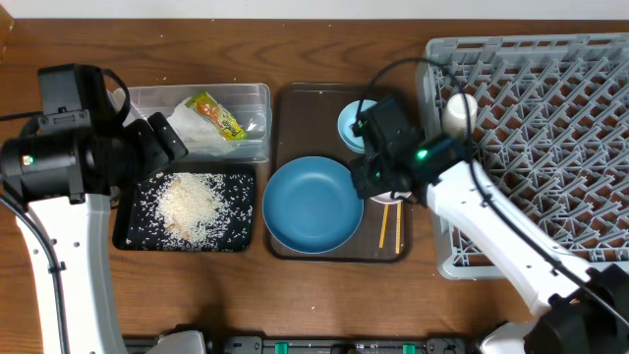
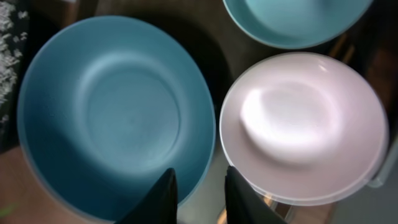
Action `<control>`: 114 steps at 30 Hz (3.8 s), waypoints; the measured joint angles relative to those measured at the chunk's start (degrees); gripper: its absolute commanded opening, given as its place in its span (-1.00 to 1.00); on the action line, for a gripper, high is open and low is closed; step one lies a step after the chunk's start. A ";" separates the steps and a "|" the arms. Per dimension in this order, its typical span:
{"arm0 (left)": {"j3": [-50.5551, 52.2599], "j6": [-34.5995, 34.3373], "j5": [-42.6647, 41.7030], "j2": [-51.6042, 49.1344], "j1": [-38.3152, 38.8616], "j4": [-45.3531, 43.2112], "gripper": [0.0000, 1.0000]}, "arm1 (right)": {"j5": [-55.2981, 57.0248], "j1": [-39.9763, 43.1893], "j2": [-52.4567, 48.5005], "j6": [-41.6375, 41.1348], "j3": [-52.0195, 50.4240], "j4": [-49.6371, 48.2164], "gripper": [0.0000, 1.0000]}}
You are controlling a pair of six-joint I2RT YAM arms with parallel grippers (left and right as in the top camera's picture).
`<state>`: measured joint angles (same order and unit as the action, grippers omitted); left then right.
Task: Sort waste into correct bins and load items into the dishwasher rack
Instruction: 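Move the right gripper left to the pink bowl on the brown tray, then grip the pink bowl rim with the right gripper and lift, then carry the pink bowl right and lower it into the rack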
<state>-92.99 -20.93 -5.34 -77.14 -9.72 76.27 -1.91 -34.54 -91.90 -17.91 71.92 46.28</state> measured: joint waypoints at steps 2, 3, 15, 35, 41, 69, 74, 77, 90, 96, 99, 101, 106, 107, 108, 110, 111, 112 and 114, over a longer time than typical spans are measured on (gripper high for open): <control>0.00 0.00 0.00 0.00 0.02 0.00 0.93 | 0.94 -0.33 -0.02 -0.26 -2.80 -4.37 -0.56; 0.00 0.00 -0.02 0.00 0.02 0.02 0.93 | 1.64 -0.33 -0.09 -0.35 -4.11 -6.32 -0.56; 0.00 0.00 0.00 0.00 0.02 0.00 0.93 | 8.94 -0.33 -0.15 -7.43 -15.58 -26.36 -0.59; 0.00 0.00 -0.02 0.00 0.02 0.00 0.93 | 9.75 -0.33 -7.02 -14.05 -20.68 -36.48 -0.80; 0.00 0.00 -0.02 0.00 0.02 0.00 0.93 | 11.82 -0.33 -3.28 -14.08 -20.68 -35.32 -0.98; 0.00 0.00 -0.02 0.00 0.02 0.02 0.93 | -44.63 37.03 22.51 10.62 -20.79 -21.11 -0.98; 0.00 0.00 -0.02 0.00 0.02 0.00 0.93 | -57.44 45.18 17.27 14.27 -20.79 -21.99 -0.98; 0.00 0.00 0.00 0.00 0.02 0.00 0.93 | -62.84 48.37 14.88 15.47 -20.79 -22.08 -0.98; 0.00 0.00 -0.02 0.00 0.02 0.00 0.93 | -74.77 51.19 7.08 18.01 -20.79 -22.38 -0.98; 0.00 0.00 -0.02 0.00 0.02 0.00 0.93 | -75.32 53.66 6.97 18.23 -20.79 -22.34 -0.98; 0.00 0.00 -0.02 0.00 0.02 0.00 0.93 | -75.41 54.77 6.97 18.23 -20.79 -22.08 -0.98; 0.00 0.00 -0.02 0.00 0.02 0.00 0.93 | -74.97 55.80 6.97 18.25 -20.79 -21.59 -0.98; 0.00 0.00 -0.02 0.00 0.02 0.00 0.93 | -72.63 57.44 6.93 18.47 -20.79 -19.21 -0.98; 0.00 0.00 -0.02 0.00 0.02 0.02 0.93 | -72.54 57.48 6.91 18.58 -20.79 -18.95 -0.98; 0.00 0.00 -0.02 0.00 0.02 0.00 0.93 | -72.48 57.46 6.91 18.60 -20.79 -18.84 -0.98; 0.00 0.00 -0.02 0.00 0.02 0.00 0.93 | -72.67 57.59 6.91 18.62 -20.79 -18.86 -0.98; 0.00 0.00 0.00 0.00 0.02 0.00 0.93 | -73.11 57.81 6.88 18.62 -20.79 -19.04 -0.98; 0.00 0.00 -0.02 0.00 0.02 0.02 0.93 | -73.68 57.99 6.86 18.58 -20.81 -19.45 -0.98; 0.00 0.00 -0.02 0.00 0.02 0.02 0.93 | -75.80 58.49 6.78 18.36 -20.85 -20.96 -0.98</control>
<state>-92.99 -20.93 -5.37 -77.14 -9.69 76.29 -77.71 23.94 -85.12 0.45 51.07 25.32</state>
